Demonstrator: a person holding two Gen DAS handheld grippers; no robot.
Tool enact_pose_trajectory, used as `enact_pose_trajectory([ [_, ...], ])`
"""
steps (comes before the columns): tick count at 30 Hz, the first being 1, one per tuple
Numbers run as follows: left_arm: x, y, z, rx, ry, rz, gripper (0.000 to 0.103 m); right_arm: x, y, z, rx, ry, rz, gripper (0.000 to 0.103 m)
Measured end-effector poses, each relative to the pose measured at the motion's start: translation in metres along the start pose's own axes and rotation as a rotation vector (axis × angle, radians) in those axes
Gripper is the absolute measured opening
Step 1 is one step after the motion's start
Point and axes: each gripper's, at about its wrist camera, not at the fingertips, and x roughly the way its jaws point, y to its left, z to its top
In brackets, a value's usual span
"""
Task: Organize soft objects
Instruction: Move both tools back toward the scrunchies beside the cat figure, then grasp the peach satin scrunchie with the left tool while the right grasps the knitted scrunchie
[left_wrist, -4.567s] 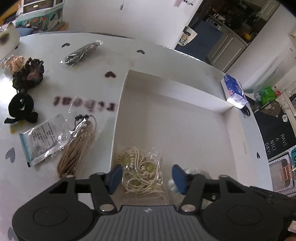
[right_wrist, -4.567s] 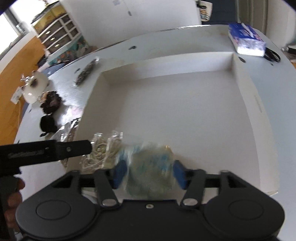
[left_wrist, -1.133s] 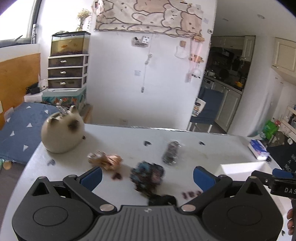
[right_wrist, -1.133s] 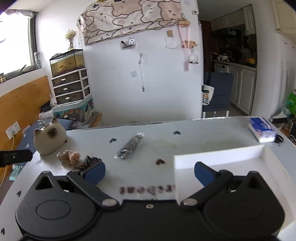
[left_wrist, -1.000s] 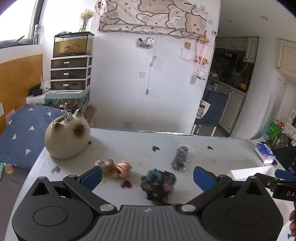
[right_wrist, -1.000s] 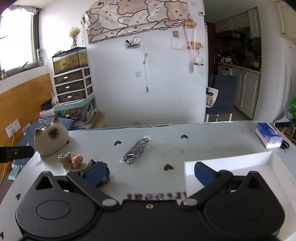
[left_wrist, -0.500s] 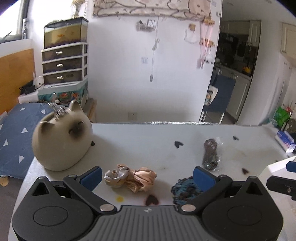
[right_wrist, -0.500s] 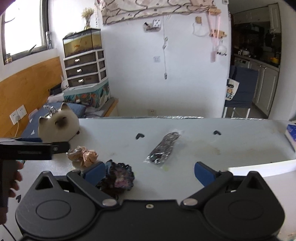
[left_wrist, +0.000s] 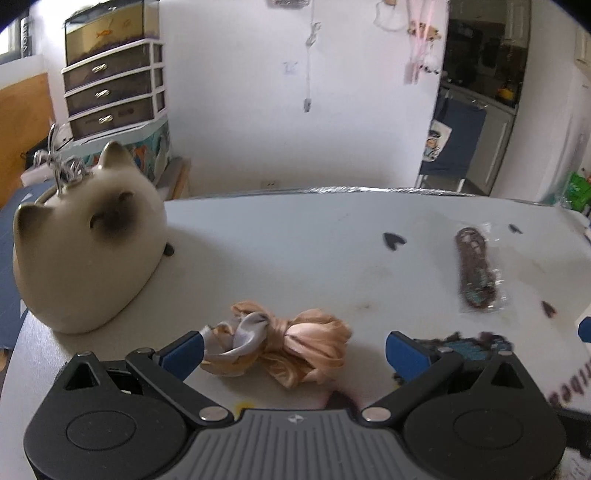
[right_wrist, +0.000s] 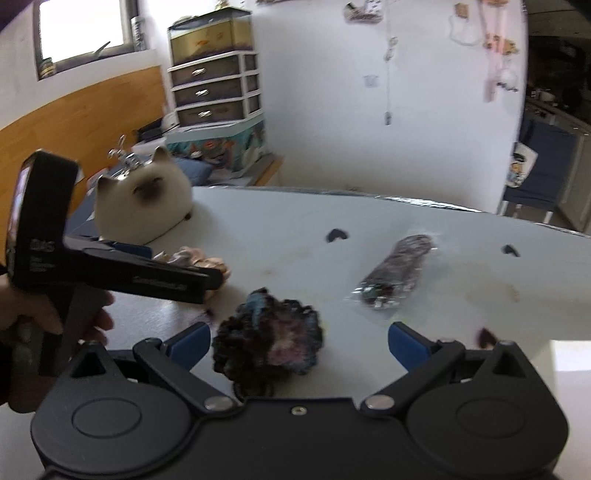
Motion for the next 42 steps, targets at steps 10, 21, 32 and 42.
enact_pose_trajectory([
  [10, 0.015, 0.007, -0.002, 0.020, 0.038, 0.016, 0.092, 0.041, 0.014, -0.003, -0.079, 0.065, 0.069, 0.103],
  [21, 0.023, 0.006, 0.001, 0.017, 0.097, 0.010, 0.056, 0.062, 0.018, -0.003, -0.101, 0.095, 0.102, 0.103],
  [32, 0.023, 0.013, 0.002, -0.020, 0.090, -0.017, 0.016, 0.061, 0.017, -0.005, -0.077, 0.119, 0.143, 0.062],
  [42, 0.007, 0.017, -0.002, -0.061, 0.085, -0.038, 0.008, 0.043, 0.020, -0.003, -0.093, 0.101, 0.159, 0.031],
])
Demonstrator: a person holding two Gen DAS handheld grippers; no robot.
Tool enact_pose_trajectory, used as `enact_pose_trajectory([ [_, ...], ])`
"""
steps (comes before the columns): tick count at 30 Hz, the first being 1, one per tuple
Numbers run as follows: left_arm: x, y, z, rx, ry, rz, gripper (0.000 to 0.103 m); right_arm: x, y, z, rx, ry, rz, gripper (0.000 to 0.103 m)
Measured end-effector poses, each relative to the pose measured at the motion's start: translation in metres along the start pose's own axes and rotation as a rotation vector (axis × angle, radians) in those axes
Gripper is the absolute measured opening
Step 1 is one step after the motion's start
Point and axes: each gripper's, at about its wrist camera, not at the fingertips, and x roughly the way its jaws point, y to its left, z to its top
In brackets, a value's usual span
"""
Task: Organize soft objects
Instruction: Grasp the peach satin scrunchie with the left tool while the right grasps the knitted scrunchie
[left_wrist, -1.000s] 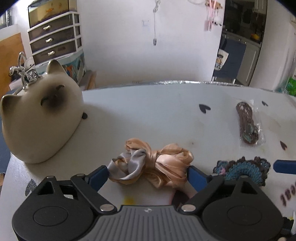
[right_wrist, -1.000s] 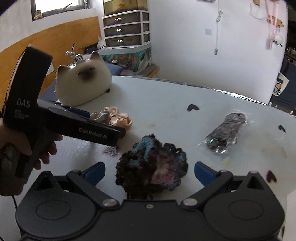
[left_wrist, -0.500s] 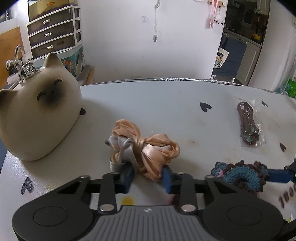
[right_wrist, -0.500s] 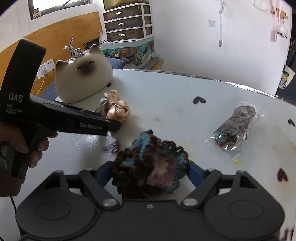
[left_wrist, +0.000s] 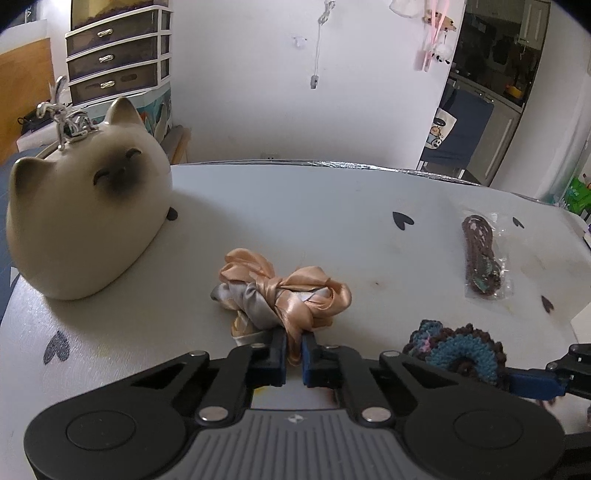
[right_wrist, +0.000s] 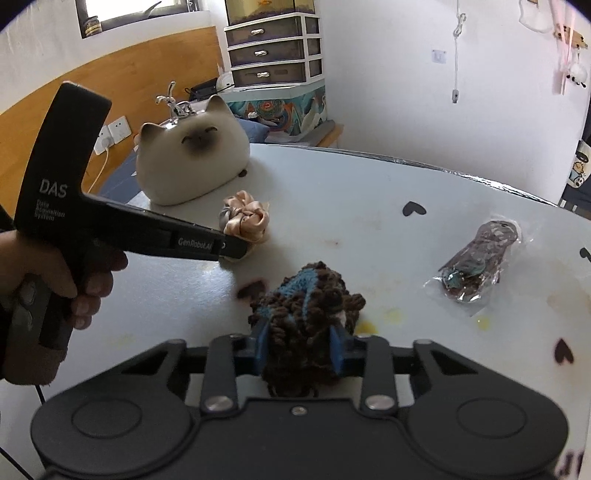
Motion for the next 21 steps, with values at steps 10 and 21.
enact_pose_trajectory([
  [10, -0.036, -0.002, -0.015, -0.020, -0.025, 0.018, 0.007, -0.030, 0.013, -0.005, 0.019, -0.016, 0.001, 0.027],
  [21, -0.099, -0.012, -0.036, -0.030, -0.082, 0.039, 0.007, -0.074, 0.021, -0.018, 0.082, -0.057, -0.027, 0.027],
])
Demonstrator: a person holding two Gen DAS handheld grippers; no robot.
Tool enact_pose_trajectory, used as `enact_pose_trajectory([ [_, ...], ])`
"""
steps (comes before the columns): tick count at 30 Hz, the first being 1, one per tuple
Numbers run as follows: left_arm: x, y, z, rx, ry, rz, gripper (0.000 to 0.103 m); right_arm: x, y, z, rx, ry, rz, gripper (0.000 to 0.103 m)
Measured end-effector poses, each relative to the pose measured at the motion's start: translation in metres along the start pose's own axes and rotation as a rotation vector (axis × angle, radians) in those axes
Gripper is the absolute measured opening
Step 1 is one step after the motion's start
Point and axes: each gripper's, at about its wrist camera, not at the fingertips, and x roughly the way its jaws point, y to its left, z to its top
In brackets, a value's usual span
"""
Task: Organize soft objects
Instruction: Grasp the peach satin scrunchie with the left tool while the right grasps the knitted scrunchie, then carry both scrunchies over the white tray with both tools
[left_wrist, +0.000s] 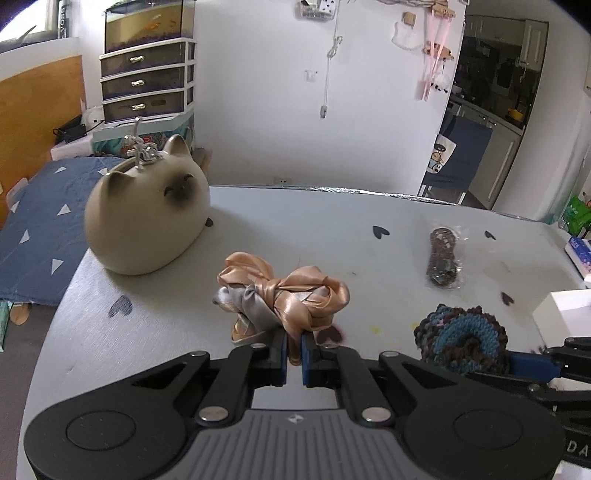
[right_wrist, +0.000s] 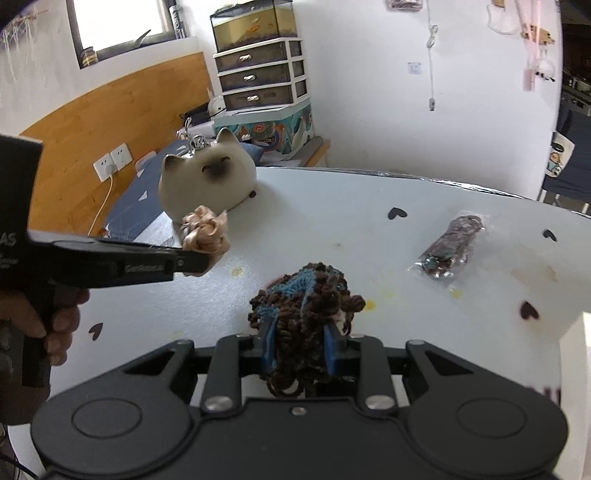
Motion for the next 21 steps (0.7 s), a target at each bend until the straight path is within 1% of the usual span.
enact_pose_trajectory([
  [8, -0.047, -0.012, -0.013, -0.017, -0.054, -0.022, 0.007, -0.047, 0.002, -0.015, 0.044, -0.045, -0.027, 0.027],
  [12, -0.068, -0.026, -0.017, -0.010, -0.085, -0.044, 0.007, -0.073, -0.002, -0.022, 0.075, -0.095, -0.038, 0.027],
  [18, -0.095, -0.056, -0.019, 0.006, -0.124, -0.067, 0.007, -0.111, -0.022, -0.030, 0.119, -0.164, -0.057, 0.027],
  [21, -0.105, -0.076, -0.019, 0.014, -0.140, -0.078, 0.007, -0.130, -0.042, -0.032, 0.138, -0.193, -0.064, 0.027],
])
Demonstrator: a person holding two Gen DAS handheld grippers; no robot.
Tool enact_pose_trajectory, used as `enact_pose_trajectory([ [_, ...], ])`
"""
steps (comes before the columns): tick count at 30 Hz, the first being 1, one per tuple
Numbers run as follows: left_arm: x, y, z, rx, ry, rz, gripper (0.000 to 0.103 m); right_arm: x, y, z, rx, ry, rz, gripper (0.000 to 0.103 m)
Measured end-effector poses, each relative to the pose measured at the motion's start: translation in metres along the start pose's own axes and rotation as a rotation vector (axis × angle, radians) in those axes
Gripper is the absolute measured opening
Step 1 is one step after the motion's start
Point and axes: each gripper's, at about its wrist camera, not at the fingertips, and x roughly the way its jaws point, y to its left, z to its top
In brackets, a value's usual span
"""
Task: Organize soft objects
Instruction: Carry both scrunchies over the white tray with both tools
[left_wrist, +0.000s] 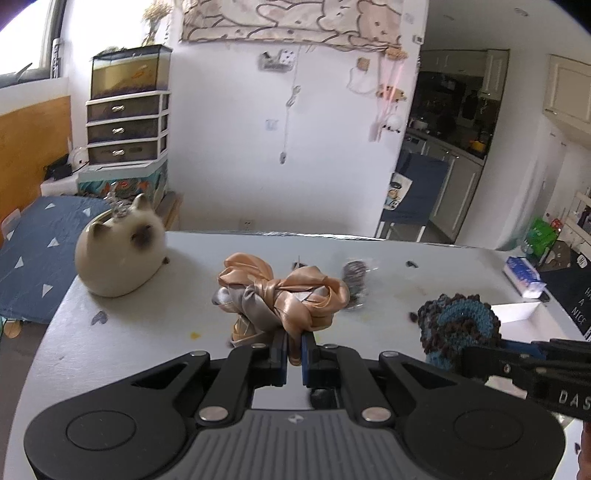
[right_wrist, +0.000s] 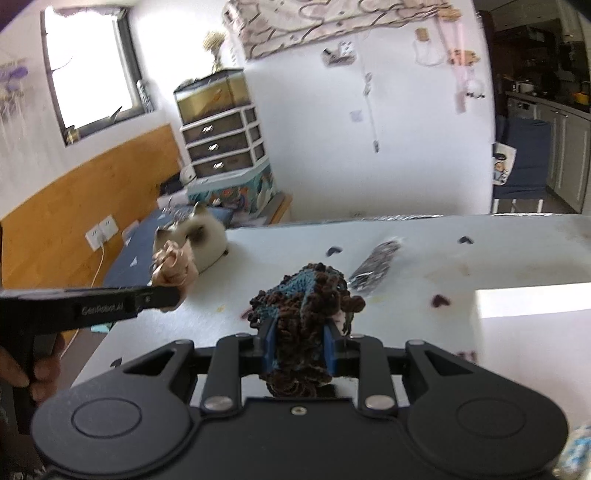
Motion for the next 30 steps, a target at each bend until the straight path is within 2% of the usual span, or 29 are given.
enact_pose_trajectory([
  [10, -0.001, -0.096, 0.001, 0.003, -0.009, -0.038, 0.007, -0.050, -0.090, 0.007, 0.043, -0.037, -0.023, 0.027],
  [21, 0.022, -0.214, 0.001, 0.016, -0.016, -0.081, 0.008, -0.085, -0.190, 0.016, 0.034, -0.041, -0.030, 0.027],
  [30, 0.050, -0.268, -0.004, 0.020, 0.040, -0.110, 0.008, -0.090, -0.244, 0.022, 0.045, -0.026, -0.035, 0.027],
])
